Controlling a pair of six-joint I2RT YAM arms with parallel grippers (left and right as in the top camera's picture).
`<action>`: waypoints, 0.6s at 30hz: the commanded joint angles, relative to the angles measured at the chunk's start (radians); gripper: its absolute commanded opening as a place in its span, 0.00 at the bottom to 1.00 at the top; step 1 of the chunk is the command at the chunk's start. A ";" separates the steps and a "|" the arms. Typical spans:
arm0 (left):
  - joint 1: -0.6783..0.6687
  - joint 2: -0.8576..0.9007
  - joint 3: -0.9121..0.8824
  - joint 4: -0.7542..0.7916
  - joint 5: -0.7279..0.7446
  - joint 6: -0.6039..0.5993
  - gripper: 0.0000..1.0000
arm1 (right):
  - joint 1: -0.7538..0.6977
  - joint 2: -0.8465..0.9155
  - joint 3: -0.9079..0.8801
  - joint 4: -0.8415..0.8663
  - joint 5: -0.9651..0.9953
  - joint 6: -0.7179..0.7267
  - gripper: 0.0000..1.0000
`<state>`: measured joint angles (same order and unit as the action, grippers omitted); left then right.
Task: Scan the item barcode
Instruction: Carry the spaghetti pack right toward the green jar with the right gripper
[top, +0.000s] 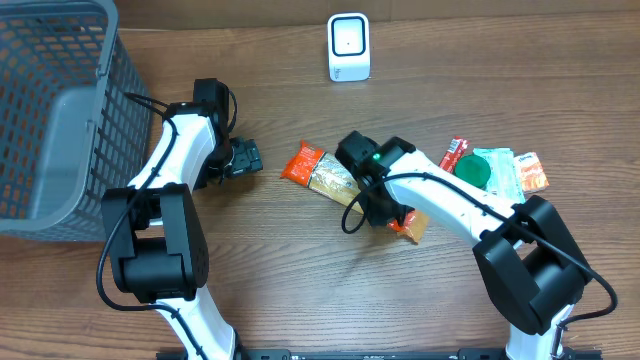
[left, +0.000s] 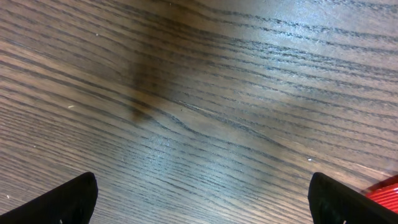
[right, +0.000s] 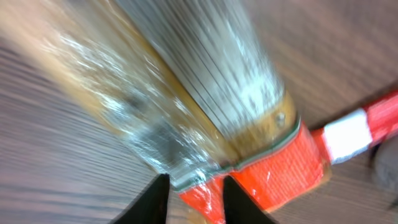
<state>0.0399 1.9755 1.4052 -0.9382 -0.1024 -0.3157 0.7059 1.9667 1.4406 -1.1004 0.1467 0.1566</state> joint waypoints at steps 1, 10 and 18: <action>0.003 -0.001 0.010 0.004 -0.012 -0.014 1.00 | 0.013 -0.052 0.100 0.003 -0.028 -0.111 0.54; 0.003 -0.001 0.010 0.007 -0.012 -0.014 1.00 | 0.013 -0.044 0.125 0.065 -0.064 -0.384 0.89; 0.003 -0.001 0.010 0.008 -0.012 -0.014 1.00 | 0.013 -0.008 0.125 0.166 -0.071 -0.456 0.96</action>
<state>0.0402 1.9755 1.4052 -0.9310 -0.1024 -0.3157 0.7151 1.9427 1.5494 -0.9733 0.0887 -0.2455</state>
